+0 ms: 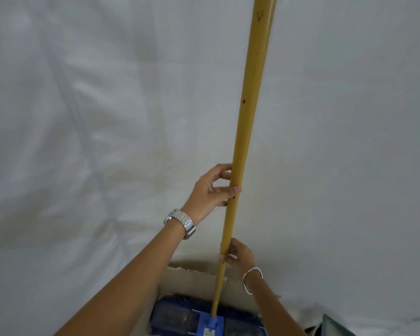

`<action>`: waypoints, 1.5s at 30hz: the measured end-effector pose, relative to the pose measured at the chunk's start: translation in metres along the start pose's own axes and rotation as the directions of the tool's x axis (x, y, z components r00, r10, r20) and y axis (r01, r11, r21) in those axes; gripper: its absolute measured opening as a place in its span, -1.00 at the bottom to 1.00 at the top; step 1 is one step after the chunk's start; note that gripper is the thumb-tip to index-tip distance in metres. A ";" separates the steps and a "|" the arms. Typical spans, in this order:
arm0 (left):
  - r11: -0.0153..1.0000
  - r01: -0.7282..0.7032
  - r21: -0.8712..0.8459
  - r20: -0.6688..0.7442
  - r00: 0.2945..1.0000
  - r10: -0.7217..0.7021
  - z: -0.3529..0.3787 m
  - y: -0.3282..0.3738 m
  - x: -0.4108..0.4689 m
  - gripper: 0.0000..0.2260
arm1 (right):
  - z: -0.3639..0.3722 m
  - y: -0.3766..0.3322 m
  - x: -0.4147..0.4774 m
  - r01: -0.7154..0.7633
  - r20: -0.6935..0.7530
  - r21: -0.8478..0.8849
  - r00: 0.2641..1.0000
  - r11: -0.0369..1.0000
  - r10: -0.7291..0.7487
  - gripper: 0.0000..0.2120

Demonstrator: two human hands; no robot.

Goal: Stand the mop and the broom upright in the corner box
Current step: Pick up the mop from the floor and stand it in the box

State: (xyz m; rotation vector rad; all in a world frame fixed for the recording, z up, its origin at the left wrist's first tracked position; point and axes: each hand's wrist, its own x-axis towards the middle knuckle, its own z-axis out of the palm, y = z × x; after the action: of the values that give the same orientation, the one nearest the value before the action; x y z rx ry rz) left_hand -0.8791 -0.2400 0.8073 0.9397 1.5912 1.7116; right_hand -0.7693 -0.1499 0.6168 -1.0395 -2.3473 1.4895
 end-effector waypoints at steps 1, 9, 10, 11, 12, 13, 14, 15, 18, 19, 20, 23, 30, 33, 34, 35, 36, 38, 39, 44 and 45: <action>1.000 0.011 0.008 0.012 1.000 -0.011 -0.003 -0.009 0.005 -0.66 | 0.003 0.007 0.006 -0.016 -0.009 -0.007 1.000 1.000 0.016 -0.84; 1.000 0.024 0.019 0.004 1.000 -0.025 0.004 -0.071 0.032 -0.66 | 0.023 0.053 0.033 -0.138 -0.093 -0.023 0.986 0.990 0.136 -0.70; 1.000 0.016 0.016 -0.015 1.000 -0.016 0.005 -0.073 0.036 -0.64 | 0.023 0.054 0.037 -0.153 -0.108 -0.001 0.982 0.988 0.152 -0.67; 1.000 0.006 0.017 -0.037 0.999 -0.005 0.007 -0.075 0.041 -0.63 | 0.023 0.055 0.041 -0.156 -0.115 0.019 0.981 0.988 0.157 -0.69; 1.000 -0.004 0.025 -0.058 0.998 0.006 0.008 -0.075 0.046 -0.63 | 0.023 0.053 0.044 -0.154 -0.114 0.045 0.981 0.987 0.158 -0.77; 0.999 -0.015 0.032 -0.075 0.997 0.018 0.009 -0.075 0.050 -0.62 | 0.023 0.051 0.046 -0.147 -0.111 0.082 0.982 0.986 0.156 -0.83; 0.999 -0.026 0.033 -0.092 0.995 0.029 0.011 -0.076 0.052 -0.61 | 0.023 0.050 0.047 -0.150 -0.110 0.115 0.981 0.982 0.163 -0.78; 0.998 -0.045 0.035 -0.117 0.992 0.049 0.013 -0.077 0.052 -0.59 | 0.024 0.048 0.049 -0.144 -0.126 0.157 0.978 0.977 0.165 -0.68; 0.990 -0.120 0.074 -0.190 0.973 0.133 0.017 -0.079 0.046 -0.55 | 0.022 0.040 0.046 -0.124 -0.169 0.227 0.972 0.966 0.164 -0.61; 0.986 -0.141 0.089 -0.198 0.968 0.157 0.019 -0.079 0.043 -0.56 | 0.020 0.037 0.047 -0.113 -0.171 0.239 0.973 0.964 0.156 -0.62; 0.983 -0.155 0.098 -0.198 0.965 0.171 0.019 -0.079 0.039 -0.56 | 0.017 0.035 0.047 -0.113 -0.164 0.250 0.974 0.962 0.157 -0.63; 0.980 -0.159 0.119 -0.179 0.967 0.178 0.018 -0.080 0.033 -0.54 | 0.010 0.032 0.048 -0.105 -0.159 0.287 0.975 0.952 0.156 -0.65; 0.981 -0.135 0.139 -0.120 0.981 0.152 0.018 -0.079 0.026 -0.48 | 0.008 0.030 0.042 -0.116 -0.142 0.296 0.976 0.948 0.164 -0.65; 0.983 -0.094 0.159 -0.109 0.988 0.112 0.018 -0.080 0.019 -0.46 | 0.006 0.027 0.035 -0.113 -0.123 0.280 0.981 0.953 0.152 -0.59; 0.983 -0.077 0.167 -0.102 0.990 0.095 0.018 -0.081 0.016 -0.46 | 0.004 0.026 0.031 -0.116 -0.115 0.281 0.981 0.953 0.153 -0.56; 0.981 -0.062 0.184 -0.098 0.992 0.081 0.017 -0.082 0.015 -0.46 | 0.002 0.026 0.027 -0.119 -0.112 0.286 0.981 0.951 0.156 -0.53; 0.975 -0.052 0.215 -0.092 0.993 0.073 0.018 -0.082 0.012 -0.46 | -0.002 0.026 0.021 -0.125 -0.113 0.292 0.980 0.948 0.164 -0.49; 0.958 -0.037 0.284 -0.072 0.996 0.060 0.019 -0.080 0.011 -0.46 | -0.009 0.026 0.012 -0.138 -0.108 0.293 0.978 0.946 0.177 -0.45; 0.950 -0.036 0.310 -0.054 0.997 0.055 0.022 -0.078 0.011 -0.45 | -0.012 0.027 0.008 -0.141 -0.097 0.289 0.980 0.947 0.175 -0.44; 0.895 -0.055 0.444 0.114 0.993 0.004 0.057 -0.073 0.015 -0.39 | -0.027 0.031 -0.003 -0.148 -0.110 0.344 0.974 0.927 0.196 -0.42; 0.882 -0.055 0.467 0.120 0.993 -0.001 0.064 -0.073 0.015 -0.37 | -0.029 0.031 -0.003 -0.153 -0.113 0.346 0.973 0.926 0.203 -0.39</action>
State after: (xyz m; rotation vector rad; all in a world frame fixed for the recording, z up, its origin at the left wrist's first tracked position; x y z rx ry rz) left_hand -0.8362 -0.1854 0.7375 1.2725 1.9632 1.2731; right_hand -0.7382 -0.1226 0.6052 -1.2458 -1.8545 1.7324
